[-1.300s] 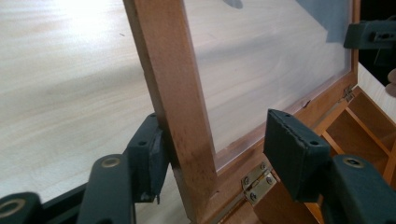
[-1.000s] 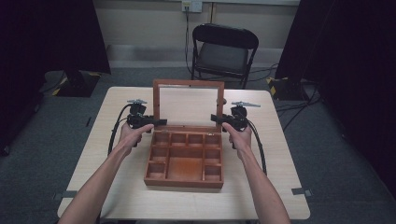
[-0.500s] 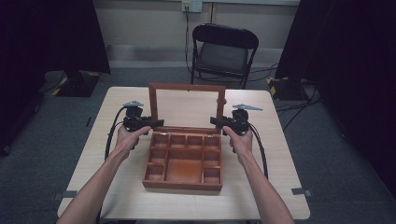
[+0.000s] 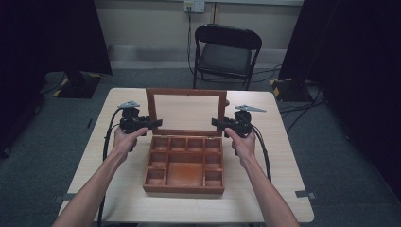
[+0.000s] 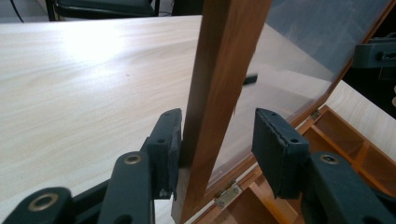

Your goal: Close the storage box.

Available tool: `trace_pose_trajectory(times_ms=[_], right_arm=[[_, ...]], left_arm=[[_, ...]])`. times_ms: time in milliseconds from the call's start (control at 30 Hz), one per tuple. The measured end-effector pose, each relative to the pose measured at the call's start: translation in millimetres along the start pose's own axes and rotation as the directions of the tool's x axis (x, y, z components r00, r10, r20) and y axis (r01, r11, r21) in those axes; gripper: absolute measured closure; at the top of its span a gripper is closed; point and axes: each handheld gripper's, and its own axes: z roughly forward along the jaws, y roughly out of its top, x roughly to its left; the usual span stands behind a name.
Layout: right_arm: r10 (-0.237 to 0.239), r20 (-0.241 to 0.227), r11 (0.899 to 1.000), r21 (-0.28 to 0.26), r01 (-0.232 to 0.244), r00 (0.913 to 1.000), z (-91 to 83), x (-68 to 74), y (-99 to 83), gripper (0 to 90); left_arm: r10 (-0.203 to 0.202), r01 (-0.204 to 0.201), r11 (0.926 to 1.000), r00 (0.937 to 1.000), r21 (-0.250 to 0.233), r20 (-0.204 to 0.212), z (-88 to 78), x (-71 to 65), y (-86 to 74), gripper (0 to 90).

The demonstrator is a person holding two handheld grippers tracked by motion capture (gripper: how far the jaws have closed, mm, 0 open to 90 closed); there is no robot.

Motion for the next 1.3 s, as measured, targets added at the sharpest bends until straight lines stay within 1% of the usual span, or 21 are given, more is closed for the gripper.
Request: trace_pose_trajectory(times_ms=[33,67,133,200,233,300,333,400,433,467,567,600,633,733,867,933,967,1033,1167,1267,1300], right_arm=[[-0.002,-0.002,1.000,0.004,0.002,1.0000,-1.1,1.2,0.2,49.4],[-0.008,-0.006,1.000,0.007,0.008,1.0000,-2.4,2.2,0.4,49.0],[-0.012,-0.016,1.000,0.012,0.012,0.9998,-4.9,3.7,0.5,48.2],[-0.011,-0.020,1.000,0.015,0.011,0.9997,-6.3,4.5,0.7,47.5],[-0.008,-0.023,1.000,0.016,0.008,0.9997,-8.8,7.2,0.9,46.1],[-0.011,-0.021,1.000,0.022,0.012,0.9997,-10.1,8.5,1.0,45.9],[-0.014,-0.022,1.000,0.025,0.015,0.9997,-12.2,9.6,-0.1,45.3],[-0.007,-0.032,1.000,0.019,0.008,0.9995,-14.5,10.5,-1.6,44.8],[-0.005,-0.031,1.000,0.015,0.005,0.9995,-15.6,11.1,-2.4,44.5],[0.004,-0.032,1.000,0.011,-0.004,0.9995,-16.1,11.8,-2.9,43.9],[0.010,-0.026,1.000,0.005,-0.010,0.9996,-16.8,13.2,-3.1,43.0],[0.012,-0.029,1.000,0.000,-0.012,0.9995,-17.4,14.1,-3.7,41.5],[0.014,-0.034,1.000,-0.001,-0.014,0.9993,-18.0,14.3,-4.3,41.0],[0.006,-0.046,1.000,0.000,-0.006,0.9989,-20.2,15.2,-6.5,39.6],[0.008,-0.040,1.000,0.015,-0.007,0.9992,-24.2,18.1,-7.1,37.7],[0.010,-0.037,1.000,0.015,-0.010,0.9993,-27.4,18.6,-7.8,38.3],[0.005,-0.034,1.000,0.016,-0.004,0.9994,-28.7,18.5,-8.0,37.9],[0.012,-0.036,1.000,0.020,-0.011,0.9993,-31.4,17.8,-8.2,37.4],[0.001,-0.030,1.000,0.029,0.000,0.9996,-33.8,19.2,-9.3,37.0],[-0.009,-0.039,1.000,0.030,0.011,0.9992,-35.4,22.0,-10.2,36.1],[-0.009,-0.039,1.000,0.030,0.011,0.9992,-35.4,22.0,-10.2,36.1]], left_arm=[[0.000,0.000,1.0000,1.0000,0.000,0.000,0.0,0.0,0.0,52.3],[0.007,-0.007,1.0000,1.0000,-0.005,0.002,-3.9,-2.4,1.2,52.1],[0.015,-0.015,0.9999,0.9998,0.001,0.013,-6.4,-3.6,1.3,52.0],[0.020,-0.020,0.9998,0.9997,0.006,0.014,-7.4,-4.5,1.4,51.9],[0.040,-0.041,0.9990,0.9991,0.017,0.014,-10.5,-6.8,1.5,51.6],[0.042,-0.043,0.9989,0.9990,0.018,0.013,-12.0,-8.6,1.3,51.7],[0.052,-0.052,0.9985,0.9985,0.019,0.019,-15.8,-10.1,0.5,51.7],[0.052,-0.052,0.9986,0.9983,0.012,0.026,-17.9,-10.8,-1.5,51.6],[0.052,-0.052,0.9986,0.9983,0.012,0.026,-17.9,-10.8,-1.5,51.6],[0.064,-0.064,0.9977,0.9978,0.022,0.018,-19.5,-11.1,-2.4,51.6],[0.063,-0.063,0.9978,0.9978,0.017,0.021,-19.4,-12.0,-2.6,51.4],[0.071,-0.071,0.9973,0.9973,0.020,0.021,-20.8,-13.4,-2.9,51.3],[0.067,-0.067,0.9976,0.9975,0.017,0.024,-21.6,-14.2,-3.6,50.9],[0.069,-0.069,0.9975,0.9973,0.015,0.026,-23.8,-16.6,-5.6,50.0],[0.082,-0.083,0.9961,0.9962,0.030,0.029,-25.7,-17.7,-5.9,49.2],[0.077,-0.077,0.9967,0.9969,0.025,0.017,-26.4,-20.6,-7.0,48.6],[0.074,-0.074,0.9970,0.9971,0.024,0.020,-27.0,-21.4,-7.4,48.0],[0.069,-0.070,0.9974,0.9973,0.020,0.022,-27.8,-21.9,-7.7,46.7],[0.061,-0.061,0.9981,0.9978,0.007,0.028,-31.1,-24.4,-9.0,44.5],[0.040,-0.040,0.9992,0.9987,-0.005,0.032,-34.5,-26.8,-8.7,37.9],[0.040,-0.040,0.9992,0.9987,-0.005,0.032,-34.5,-26.8,-8.7,34.7]])
